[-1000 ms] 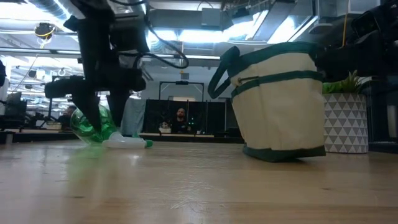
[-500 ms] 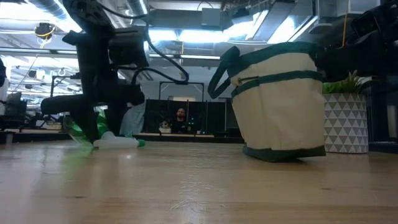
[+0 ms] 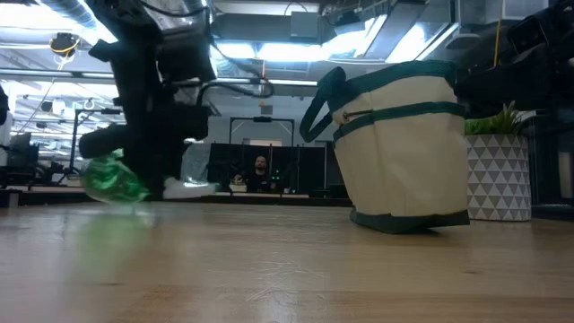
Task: Pick & Place Garden tools in Gardening bag
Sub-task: Put the green spray bottle into the white gardening bag
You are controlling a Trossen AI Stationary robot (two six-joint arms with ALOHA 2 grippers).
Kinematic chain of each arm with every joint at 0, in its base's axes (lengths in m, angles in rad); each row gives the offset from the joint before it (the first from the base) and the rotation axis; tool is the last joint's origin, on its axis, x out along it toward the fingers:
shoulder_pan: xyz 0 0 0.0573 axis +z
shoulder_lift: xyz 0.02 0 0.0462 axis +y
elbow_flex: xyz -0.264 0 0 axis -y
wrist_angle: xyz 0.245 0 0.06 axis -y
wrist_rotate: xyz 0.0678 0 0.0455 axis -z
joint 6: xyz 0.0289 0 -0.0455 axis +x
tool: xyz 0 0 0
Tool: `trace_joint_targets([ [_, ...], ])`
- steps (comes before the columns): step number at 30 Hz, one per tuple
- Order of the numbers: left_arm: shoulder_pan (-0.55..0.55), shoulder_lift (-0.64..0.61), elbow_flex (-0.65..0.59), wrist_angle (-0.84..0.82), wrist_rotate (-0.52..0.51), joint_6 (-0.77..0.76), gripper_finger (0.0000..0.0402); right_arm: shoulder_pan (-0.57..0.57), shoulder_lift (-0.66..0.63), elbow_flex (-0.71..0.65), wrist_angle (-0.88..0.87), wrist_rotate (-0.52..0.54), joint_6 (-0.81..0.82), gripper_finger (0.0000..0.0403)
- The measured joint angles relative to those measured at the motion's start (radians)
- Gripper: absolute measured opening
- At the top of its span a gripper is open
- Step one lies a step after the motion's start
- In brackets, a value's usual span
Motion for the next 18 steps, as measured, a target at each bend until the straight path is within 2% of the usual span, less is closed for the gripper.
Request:
trace_joint_targets([
  [10, -0.020, -0.036, 0.000, 0.390, 0.166, -0.010, 0.0124, 0.000, 0.000, 0.000, 0.000, 0.000, 0.000, 0.0146],
  [18, -0.031, -0.036, 0.000, 0.448, 0.186, -0.061, 0.0124, 0.000, 0.000, 0.000, 0.000, 0.000, 0.000, 0.0146],
])
